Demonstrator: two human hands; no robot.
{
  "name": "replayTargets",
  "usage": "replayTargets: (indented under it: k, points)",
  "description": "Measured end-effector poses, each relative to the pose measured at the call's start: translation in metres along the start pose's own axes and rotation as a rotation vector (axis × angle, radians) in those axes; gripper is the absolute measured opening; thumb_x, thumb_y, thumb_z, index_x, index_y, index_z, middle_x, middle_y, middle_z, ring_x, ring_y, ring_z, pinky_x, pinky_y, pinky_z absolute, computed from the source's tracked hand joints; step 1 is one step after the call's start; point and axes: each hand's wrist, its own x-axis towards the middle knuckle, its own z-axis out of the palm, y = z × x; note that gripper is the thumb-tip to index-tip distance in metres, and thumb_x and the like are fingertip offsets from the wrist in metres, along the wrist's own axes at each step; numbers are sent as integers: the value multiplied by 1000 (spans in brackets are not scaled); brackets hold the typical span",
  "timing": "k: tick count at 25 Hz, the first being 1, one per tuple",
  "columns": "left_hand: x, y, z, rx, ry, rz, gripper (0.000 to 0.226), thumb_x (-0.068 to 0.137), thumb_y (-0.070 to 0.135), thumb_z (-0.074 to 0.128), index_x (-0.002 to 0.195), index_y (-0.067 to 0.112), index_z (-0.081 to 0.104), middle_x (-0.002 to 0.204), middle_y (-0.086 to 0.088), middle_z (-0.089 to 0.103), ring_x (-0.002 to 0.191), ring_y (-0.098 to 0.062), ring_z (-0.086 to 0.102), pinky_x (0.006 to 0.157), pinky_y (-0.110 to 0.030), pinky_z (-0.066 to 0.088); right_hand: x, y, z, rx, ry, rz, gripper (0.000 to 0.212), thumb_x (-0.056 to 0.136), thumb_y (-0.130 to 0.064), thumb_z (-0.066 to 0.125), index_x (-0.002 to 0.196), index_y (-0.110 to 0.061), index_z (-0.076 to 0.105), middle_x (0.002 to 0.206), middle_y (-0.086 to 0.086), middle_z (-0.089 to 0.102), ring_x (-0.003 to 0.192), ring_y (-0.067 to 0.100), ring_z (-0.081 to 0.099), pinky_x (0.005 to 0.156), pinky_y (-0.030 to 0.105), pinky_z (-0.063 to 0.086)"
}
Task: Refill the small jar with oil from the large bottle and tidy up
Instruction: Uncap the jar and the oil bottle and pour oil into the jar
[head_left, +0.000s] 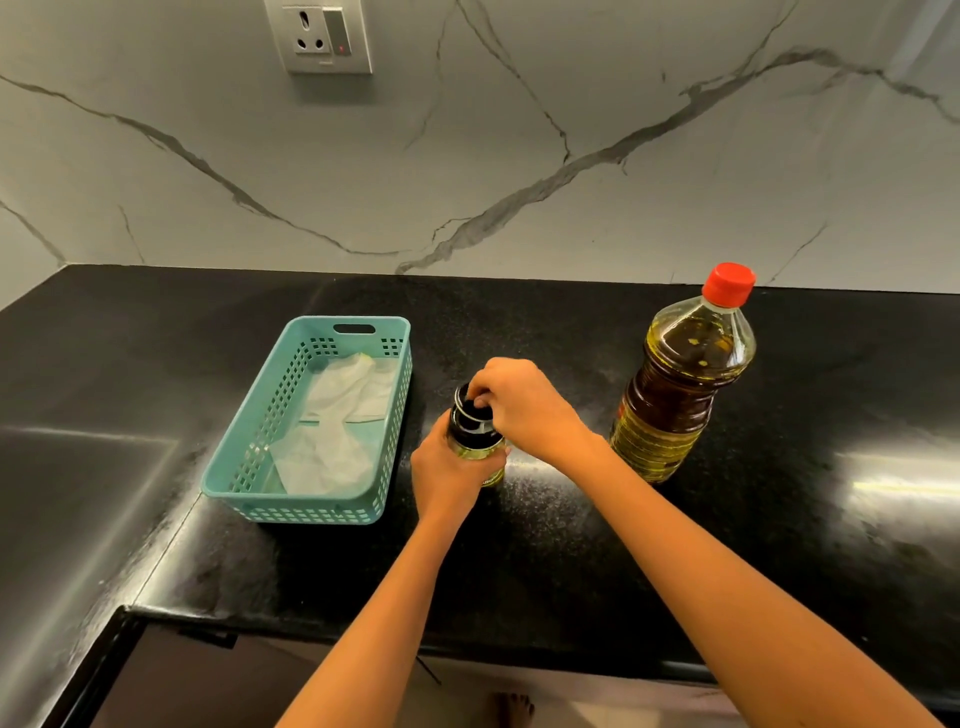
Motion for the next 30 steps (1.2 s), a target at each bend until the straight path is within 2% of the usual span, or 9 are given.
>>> replayTargets:
  k: [4,6,8,16,21,24,26,28,30]
  points:
    - [0,-1,0,3,6,14,54,55,27,87,102,26,61,93,8,66,89,-9,60,76,-20,43,-21,11,-9,426,522,319,16,84,-1,60,94,-7,72,85,0,65,81,10,60,74,13,46]
    - [0,-1,0,4,3,29,53,56,27,87,101,26,61,94,8,65,89,-8,59,77,-19,42,-38,23,5,484,627,483,14,84,-5,62,93,-10,72,80,-3,65,77,11,63,75,23,52]
    - [0,-2,0,6,6,35,51,56,26,86,100,27,59,93,9,63,89,-9,59,77,-19,41,-56,34,26,485,649,581,14,84,-3,61,93,-8,71,84,2,68,81,16,65,79,33,53]
    - [1,-5,1,14,6,56,59,57,28,86,110,22,61,102,5,66,95,-10,60,81,-20,42,-74,50,66,369,681,757,16,85,1,57,95,1,70,93,13,69,88,20,62,80,25,44]
    - [2,-9,1,8,0,55,62,57,30,86,112,21,60,106,3,67,99,-13,60,86,-25,46,-67,55,78,381,660,806,20,86,1,57,103,0,67,100,15,68,95,24,63,86,32,49]
    - [4,-9,1,8,-40,39,71,57,30,86,120,20,56,113,1,65,106,-15,59,93,-32,46,-68,57,82,377,653,777,26,85,2,58,111,1,64,107,14,66,99,24,63,89,34,50]
    - [4,-8,-2,23,-96,27,86,57,31,86,132,19,46,126,-1,58,118,-18,52,102,-34,41,-72,55,82,362,663,743,27,85,2,57,111,1,63,108,14,64,100,25,62,88,37,51]
    - [-2,-5,-6,45,-112,29,108,58,31,86,145,16,23,146,-3,38,135,-19,34,111,-32,27,-78,47,76,351,676,665,23,87,1,55,108,-1,63,107,11,63,98,24,62,84,39,52]
    - [-10,5,-8,127,-14,156,111,63,31,83,147,13,12,154,-4,20,141,-19,18,115,-33,18,-83,34,59,327,694,518,21,86,2,56,105,-3,63,106,9,61,98,19,61,82,39,54]
